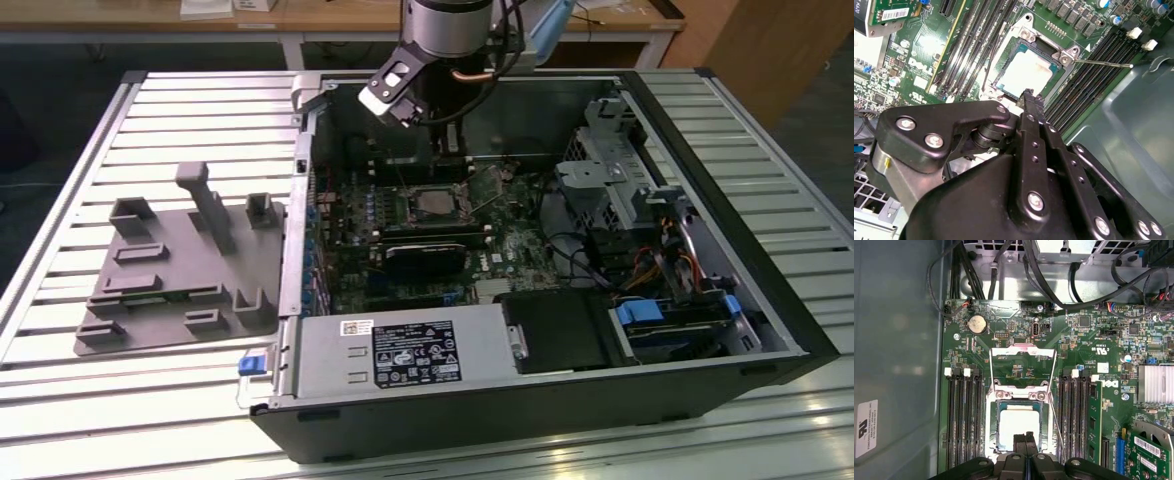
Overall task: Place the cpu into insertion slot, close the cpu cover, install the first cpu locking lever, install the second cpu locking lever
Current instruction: 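Close the cpu cover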
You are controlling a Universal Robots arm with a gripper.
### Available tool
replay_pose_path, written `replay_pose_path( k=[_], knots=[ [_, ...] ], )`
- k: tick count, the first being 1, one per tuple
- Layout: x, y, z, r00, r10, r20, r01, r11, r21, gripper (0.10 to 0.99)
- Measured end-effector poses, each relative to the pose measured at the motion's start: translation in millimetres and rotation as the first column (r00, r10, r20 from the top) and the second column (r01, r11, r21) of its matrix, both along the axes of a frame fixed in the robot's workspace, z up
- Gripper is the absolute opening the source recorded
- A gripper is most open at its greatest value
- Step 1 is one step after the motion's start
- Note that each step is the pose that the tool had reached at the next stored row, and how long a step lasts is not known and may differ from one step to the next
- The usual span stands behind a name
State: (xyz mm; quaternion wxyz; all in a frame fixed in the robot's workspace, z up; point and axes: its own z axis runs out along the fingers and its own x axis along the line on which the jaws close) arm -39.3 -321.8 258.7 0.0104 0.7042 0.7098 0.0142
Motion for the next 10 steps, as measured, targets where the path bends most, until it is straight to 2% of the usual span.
replay_pose_path(
  k=[4,10],
  knots=[
    [1.0,0.0,0.0,1.0,0.0,-0.0001,0.0,1.0,0.0,0.106],
    [9.8,0.0,0.0,1.0,0.0,-0.0005,0.0,1.0,0.0,0.106]
  ],
)
